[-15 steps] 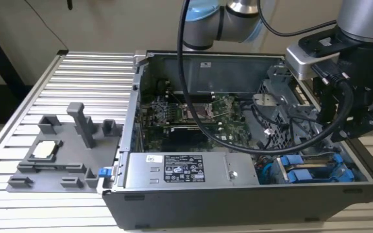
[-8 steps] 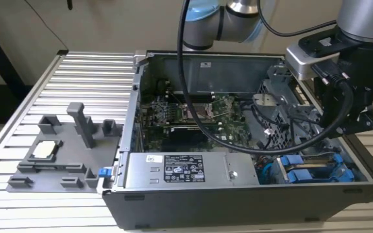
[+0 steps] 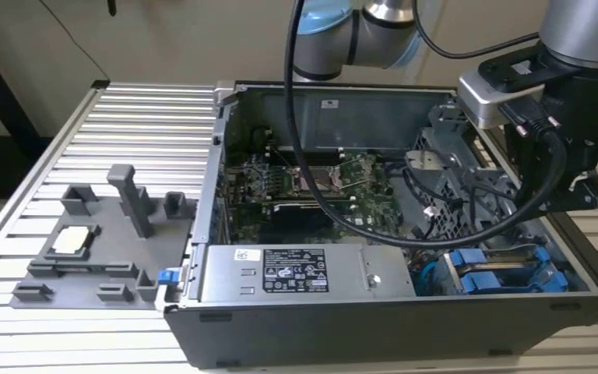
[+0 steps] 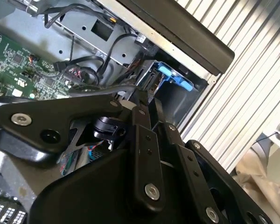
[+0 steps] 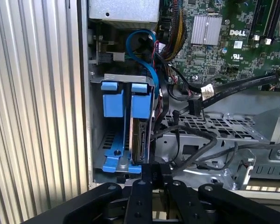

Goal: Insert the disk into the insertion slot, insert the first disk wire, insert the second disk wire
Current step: 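Insert the first disk wire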

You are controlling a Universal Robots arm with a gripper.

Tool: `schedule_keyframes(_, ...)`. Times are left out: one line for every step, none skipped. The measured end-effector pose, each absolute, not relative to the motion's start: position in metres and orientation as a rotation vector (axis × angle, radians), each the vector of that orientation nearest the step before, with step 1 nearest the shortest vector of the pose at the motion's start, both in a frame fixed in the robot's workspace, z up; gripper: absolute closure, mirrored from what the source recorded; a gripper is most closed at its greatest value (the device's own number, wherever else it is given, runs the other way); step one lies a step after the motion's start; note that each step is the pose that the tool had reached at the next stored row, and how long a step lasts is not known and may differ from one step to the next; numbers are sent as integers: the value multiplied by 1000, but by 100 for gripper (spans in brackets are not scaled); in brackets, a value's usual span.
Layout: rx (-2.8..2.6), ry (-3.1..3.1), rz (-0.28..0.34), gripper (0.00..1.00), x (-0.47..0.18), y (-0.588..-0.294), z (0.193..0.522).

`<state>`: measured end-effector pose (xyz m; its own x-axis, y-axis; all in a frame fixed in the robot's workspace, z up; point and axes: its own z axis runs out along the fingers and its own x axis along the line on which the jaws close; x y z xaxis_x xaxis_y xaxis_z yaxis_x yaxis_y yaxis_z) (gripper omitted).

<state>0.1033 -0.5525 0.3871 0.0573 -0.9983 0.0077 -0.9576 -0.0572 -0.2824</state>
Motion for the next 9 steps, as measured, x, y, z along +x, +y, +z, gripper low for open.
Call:
schedule_keyframes(-2127, 2006, -297, 81, 103, -553, 387)
schedule_keyframes(-2128, 2007, -296, 81, 104, -553, 387)
schedule_keyframes(-2130, 2009, -291, 81, 104, -553, 387)
schedule_keyframes(-2135, 2014, -284, 81, 106, -553, 387)
schedule_keyframes(-2143, 2021, -273, 81, 108, -553, 387)
schedule_keyframes(-2151, 2028, -261, 81, 110, -553, 387)
schedule_keyframes(-2158, 2035, -248, 81, 113, -553, 387)
schedule_keyframes(-2166, 2042, -234, 81, 115, -553, 386)
schedule_keyframes(-2174, 2050, -219, 81, 118, -553, 386)
